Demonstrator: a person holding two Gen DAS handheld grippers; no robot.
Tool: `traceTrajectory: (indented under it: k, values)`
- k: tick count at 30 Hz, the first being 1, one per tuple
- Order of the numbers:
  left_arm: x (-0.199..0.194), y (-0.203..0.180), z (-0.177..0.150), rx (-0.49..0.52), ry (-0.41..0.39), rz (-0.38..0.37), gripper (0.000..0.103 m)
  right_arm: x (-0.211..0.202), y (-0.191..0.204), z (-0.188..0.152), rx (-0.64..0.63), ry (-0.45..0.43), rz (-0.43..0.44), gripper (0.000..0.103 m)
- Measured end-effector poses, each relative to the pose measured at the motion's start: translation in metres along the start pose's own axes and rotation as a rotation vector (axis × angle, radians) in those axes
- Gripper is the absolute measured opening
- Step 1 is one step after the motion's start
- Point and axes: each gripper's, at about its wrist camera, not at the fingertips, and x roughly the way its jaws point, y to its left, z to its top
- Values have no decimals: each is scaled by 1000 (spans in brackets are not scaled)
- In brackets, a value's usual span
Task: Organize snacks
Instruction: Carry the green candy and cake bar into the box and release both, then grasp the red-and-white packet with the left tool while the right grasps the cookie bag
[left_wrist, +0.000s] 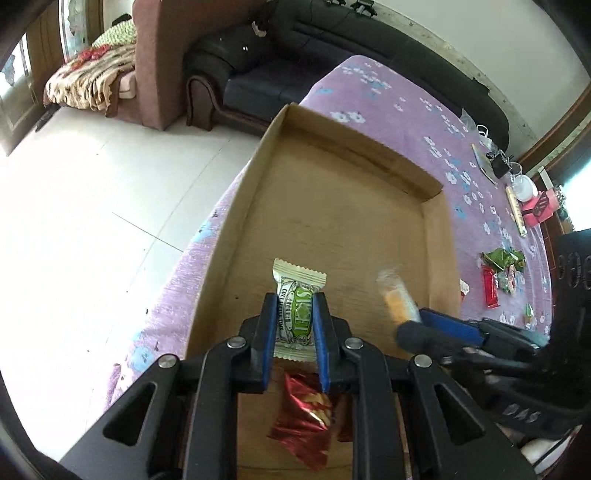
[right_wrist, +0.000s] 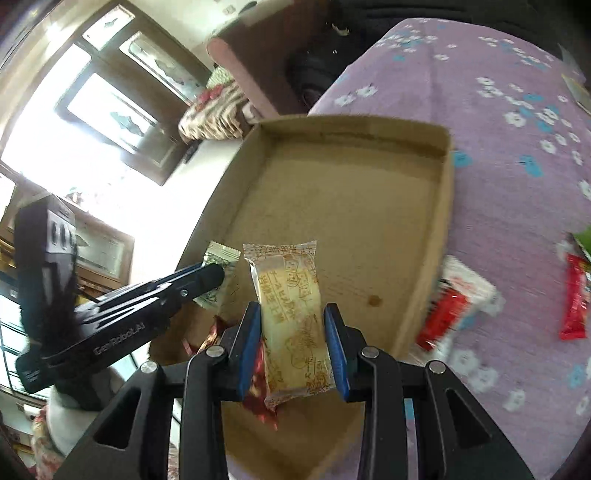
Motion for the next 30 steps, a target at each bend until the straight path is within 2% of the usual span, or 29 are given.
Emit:
traceTrajectory:
  k: [2,4,5,7,10,12,14,16,18,26,28,30]
  values:
    - [1,5,2,-7,6,-16,28,11,5,2,1,4,-24,35]
    - [-1,9,4,-8,2,-25,45,15,6,5,5,-3,-42,36]
    - [-2,12,5,-11,2,-36,48,16,7,7,4,-5,-41,38]
    - [-6,17,9,-20,2,-61,48,12,6,10,12,-12,-33,38]
    - [-19,24,16,-45,-23,-102,49,-21,-14,16,69,-90,11,38]
    - [-30,26,17,-53,-52,-130,53,-53,-46,16,175,-166,-5,38]
    - [-36,28,17,-59,-65,-155,56,-67,-73,13,248,-192,-47,38]
    - [-39,29,17,-57,-69,-172,56,-68,-97,7,296,-173,-93,38]
    - [-38,28,17,-55,-66,-185,56,-60,-112,0,342,-139,-99,38]
    - [-35,6,14,2,-39,-227,56,-23,-101,0,289,-64,-177,37]
    - [-39,-3,13,20,-44,-238,56,-19,-98,0,272,-76,-199,37]
    - [-42,-9,13,21,-45,-264,57,-17,-93,2,240,-68,-253,31]
